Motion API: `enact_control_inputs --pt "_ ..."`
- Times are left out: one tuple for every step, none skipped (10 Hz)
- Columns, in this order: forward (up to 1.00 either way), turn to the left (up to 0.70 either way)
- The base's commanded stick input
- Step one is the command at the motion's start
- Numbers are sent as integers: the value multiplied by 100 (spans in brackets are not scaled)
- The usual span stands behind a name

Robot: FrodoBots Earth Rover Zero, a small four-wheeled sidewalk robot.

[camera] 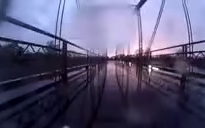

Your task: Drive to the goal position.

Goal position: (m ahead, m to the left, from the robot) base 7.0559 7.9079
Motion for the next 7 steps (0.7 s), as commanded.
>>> enact_control_inputs --pt "70 0" --pt "70 0" --pt "70 0" --pt "70 0" --pt "70 0" --pt "70 0" --pt "70 0"
